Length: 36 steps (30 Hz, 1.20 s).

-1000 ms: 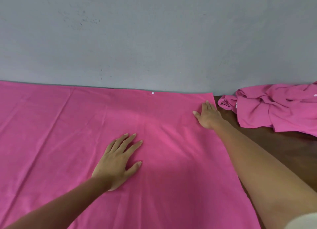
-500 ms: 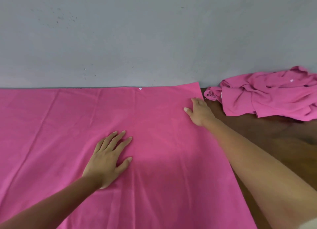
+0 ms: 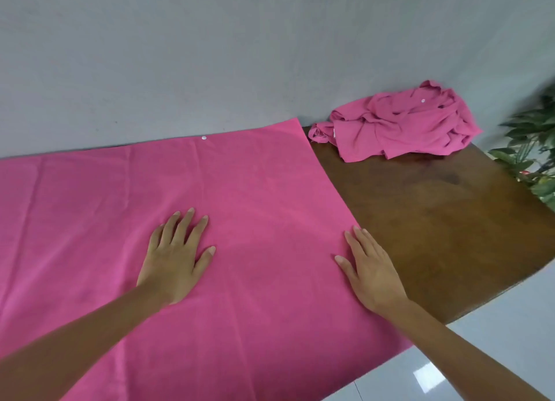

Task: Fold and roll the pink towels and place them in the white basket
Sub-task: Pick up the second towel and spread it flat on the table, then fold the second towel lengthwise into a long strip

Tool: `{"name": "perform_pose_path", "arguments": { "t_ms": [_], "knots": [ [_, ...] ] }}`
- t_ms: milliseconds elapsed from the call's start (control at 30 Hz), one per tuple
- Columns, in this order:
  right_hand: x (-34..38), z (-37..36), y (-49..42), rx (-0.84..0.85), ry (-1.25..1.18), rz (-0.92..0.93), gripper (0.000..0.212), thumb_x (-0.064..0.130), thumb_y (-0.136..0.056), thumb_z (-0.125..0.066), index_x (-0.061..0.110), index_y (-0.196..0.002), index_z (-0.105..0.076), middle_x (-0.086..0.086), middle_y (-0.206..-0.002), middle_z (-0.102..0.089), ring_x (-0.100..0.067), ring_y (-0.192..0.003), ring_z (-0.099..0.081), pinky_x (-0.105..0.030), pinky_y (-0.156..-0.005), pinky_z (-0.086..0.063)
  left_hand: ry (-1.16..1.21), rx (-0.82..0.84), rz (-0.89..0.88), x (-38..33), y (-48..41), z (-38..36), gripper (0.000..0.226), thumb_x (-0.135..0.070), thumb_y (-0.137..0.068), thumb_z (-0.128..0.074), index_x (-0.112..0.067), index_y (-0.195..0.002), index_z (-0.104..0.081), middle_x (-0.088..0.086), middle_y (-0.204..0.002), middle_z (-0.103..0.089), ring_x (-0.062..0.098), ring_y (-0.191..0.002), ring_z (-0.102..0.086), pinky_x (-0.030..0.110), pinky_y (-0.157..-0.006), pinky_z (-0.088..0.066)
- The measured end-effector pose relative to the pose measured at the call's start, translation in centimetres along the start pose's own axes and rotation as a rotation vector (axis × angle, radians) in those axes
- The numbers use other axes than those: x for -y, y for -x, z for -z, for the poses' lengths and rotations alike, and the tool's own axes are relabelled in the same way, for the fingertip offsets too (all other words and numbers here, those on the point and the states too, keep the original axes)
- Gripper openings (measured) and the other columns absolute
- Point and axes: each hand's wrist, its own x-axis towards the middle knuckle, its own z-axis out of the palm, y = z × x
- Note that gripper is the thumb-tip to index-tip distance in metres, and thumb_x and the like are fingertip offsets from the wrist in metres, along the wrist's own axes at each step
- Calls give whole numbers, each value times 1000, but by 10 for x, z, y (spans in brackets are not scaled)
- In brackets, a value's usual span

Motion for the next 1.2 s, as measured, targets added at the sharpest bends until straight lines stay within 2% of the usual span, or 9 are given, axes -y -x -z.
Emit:
{"name": "perform_pose_path", "arguments": {
  "t_ms": [267, 400, 533, 600, 833, 900, 967, 1100, 1200],
  "knots": [
    [-19, -16, 95, 17, -8, -159, 88, 79, -88, 11, 29, -160, 6, 14, -167, 5, -6, -154, 9, -33, -126, -3, 67, 5, -38, -3, 0, 5, 77, -60, -97, -13, -16, -158, -31, 16, -164, -25, 41, -150, -21, 59, -120, -23],
    [-28, -21, 118, -30, -54, -200, 79, 74, -95, 3, 30, -161, 4, 13, -168, 3, -5, -154, 9, -40, -127, -7, 84, -3, -59, -3, -1, 4, 76, -61, -96, -20, -15, -154, -36, 18, -161, -28, 42, -148, -24, 61, -117, -25],
    [-28, -22, 124, -33, -97, -222, 79, 75, -93, 5, 33, -160, 7, 16, -167, 9, -2, -152, 15, -38, -126, 0, 95, -46, -95, -9, -5, 4, 61, -45, -97, -50, -11, -148, -46, 21, -157, -33, 44, -143, -28, 63, -115, -28],
    [-28, -22, 123, -29, -98, -224, 79, 76, -92, 6, 34, -160, 8, 16, -167, 10, -2, -152, 16, -38, -125, 1, 100, -64, -129, -17, -10, 6, 60, -37, -94, -58, -10, -146, -48, 21, -157, -33, 45, -143, -29, 63, -115, -28],
    [-30, -23, 121, 6, -91, -230, 84, 78, -89, 7, 32, -160, 11, 14, -168, 12, -7, -153, 17, -41, -126, 2, 116, -5, -315, -78, -37, 20, 58, -43, -96, -55, -15, -147, -46, 16, -156, -37, 40, -143, -29, 57, -119, -23],
    [-30, -19, 120, 6, -131, -235, 83, 78, -91, -1, 33, -161, 5, 14, -168, 8, -8, -153, 14, -40, -126, 3, 111, 47, -387, -104, -49, 26, 59, -47, -99, -50, -19, -150, -42, 11, -158, -35, 36, -145, -26, 52, -121, -20],
    [-28, -13, 121, -40, -226, -256, 81, 76, -93, -12, 33, -161, -8, 13, -168, -5, -9, -154, 4, -40, -126, -3, 123, 53, -458, -130, -61, 30, 56, -47, -100, -49, -20, -149, -44, 8, -155, -39, 33, -143, -30, 48, -119, -21],
    [-29, -4, 131, -218, -348, -339, 78, 72, -94, -26, 22, -152, -40, 3, -155, -41, -19, -144, -30, -45, -119, -32, 203, 120, -560, -183, -93, 35, 47, -41, -99, -55, -20, -141, -52, 5, -149, -45, 30, -138, -37, 42, -114, -28],
    [-39, -3, 142, -298, -397, -395, 57, 60, -100, -40, 20, -138, -54, 4, -131, -56, -14, -121, -45, -39, -101, -48, 229, 150, -612, -212, -127, 29, 38, -33, -99, -57, -18, -134, -59, 8, -140, -54, 35, -131, -46, 48, -110, -38]
  ]
}}
